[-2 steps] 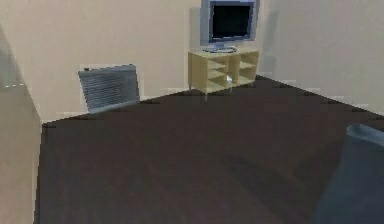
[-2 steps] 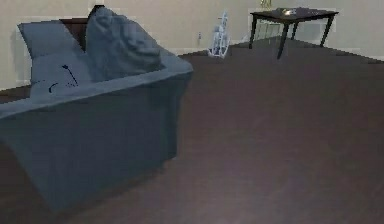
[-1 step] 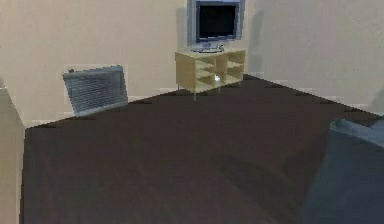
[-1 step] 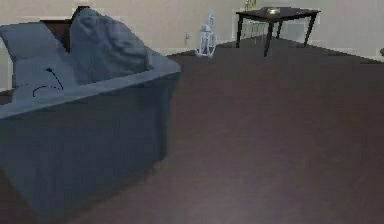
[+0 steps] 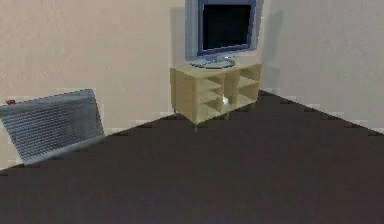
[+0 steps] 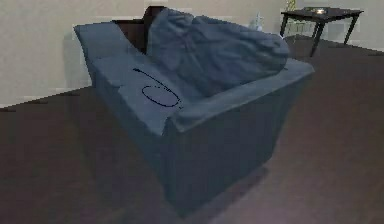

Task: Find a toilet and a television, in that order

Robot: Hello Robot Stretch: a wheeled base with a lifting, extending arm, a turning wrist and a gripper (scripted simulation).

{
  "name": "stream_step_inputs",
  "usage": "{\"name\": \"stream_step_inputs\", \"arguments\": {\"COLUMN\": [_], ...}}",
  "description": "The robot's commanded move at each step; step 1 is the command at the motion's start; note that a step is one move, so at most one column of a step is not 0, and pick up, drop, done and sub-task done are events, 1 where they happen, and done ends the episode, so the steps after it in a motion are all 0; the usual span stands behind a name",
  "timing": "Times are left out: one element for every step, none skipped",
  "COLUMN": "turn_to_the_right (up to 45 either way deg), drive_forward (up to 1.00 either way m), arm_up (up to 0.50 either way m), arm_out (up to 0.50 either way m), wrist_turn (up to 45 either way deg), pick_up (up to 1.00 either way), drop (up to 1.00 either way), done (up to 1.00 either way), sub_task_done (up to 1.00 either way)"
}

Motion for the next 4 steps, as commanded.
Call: {"name": "stream_step_inputs", "arguments": {"turn_to_the_right": [0.0,0.0,15.0,0.0], "drive_forward": [1.00,0.40,0.00,0.00], "arm_up": [0.00,0.00,0.00,0.00], "arm_out": [0.00,0.00,0.00,0.00], "wrist_turn": [0.0,0.0,0.0,0.0], "pick_up": [0.00,0.00,0.00,0.00], "drop": [0.00,0.00,0.00,0.00], "done": [0.00,0.00,0.00,1.00], "sub_task_done": [0.00,0.00,0.00,0.00]}}
